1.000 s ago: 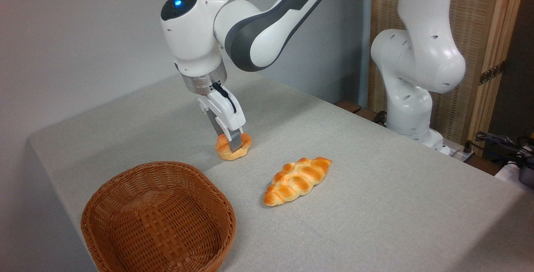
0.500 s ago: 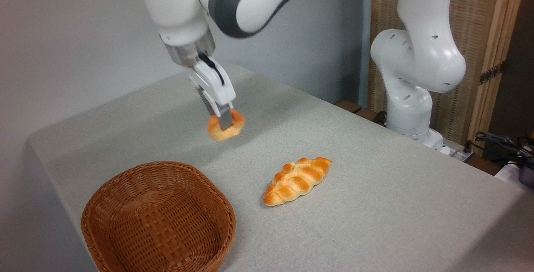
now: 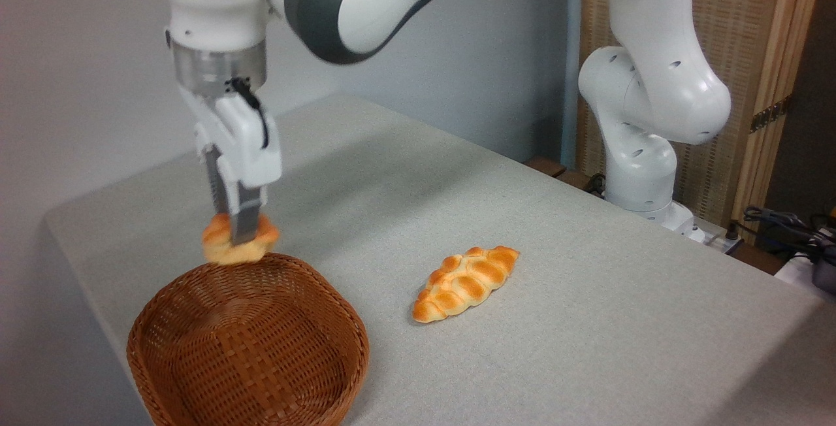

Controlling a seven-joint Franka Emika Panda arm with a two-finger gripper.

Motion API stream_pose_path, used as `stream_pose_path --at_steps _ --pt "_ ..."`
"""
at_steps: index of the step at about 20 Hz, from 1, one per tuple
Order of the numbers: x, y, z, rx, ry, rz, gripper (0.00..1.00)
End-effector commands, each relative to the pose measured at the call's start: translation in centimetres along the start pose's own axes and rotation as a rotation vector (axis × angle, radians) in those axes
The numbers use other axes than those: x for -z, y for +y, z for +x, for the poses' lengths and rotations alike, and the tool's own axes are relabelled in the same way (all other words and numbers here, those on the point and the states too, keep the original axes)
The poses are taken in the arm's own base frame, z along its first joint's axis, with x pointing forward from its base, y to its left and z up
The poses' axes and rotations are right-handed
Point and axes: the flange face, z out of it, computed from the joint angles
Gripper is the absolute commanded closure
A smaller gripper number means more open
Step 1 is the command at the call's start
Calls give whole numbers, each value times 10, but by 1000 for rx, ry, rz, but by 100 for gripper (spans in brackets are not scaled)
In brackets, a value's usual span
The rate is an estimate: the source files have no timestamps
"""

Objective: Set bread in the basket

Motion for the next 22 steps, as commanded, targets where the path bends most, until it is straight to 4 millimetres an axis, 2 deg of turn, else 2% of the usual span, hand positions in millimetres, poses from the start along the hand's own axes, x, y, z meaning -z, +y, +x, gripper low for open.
stream_pose_path --at_steps 1,4,12,15,17,20,22 --pt "-29 -13 10 -72 -38 66 21" --pt "-55 -17 14 -102 -64 94 1" --pt "-57 -9 20 -73 -26 53 0" --pt "-50 -8 20 -71 -25 54 0" --pt "-20 -6 8 -43 -40 44 0" --pt "52 -6 -38 32 -98 -2 0" --pt "90 4 -63 60 -137 -35 0"
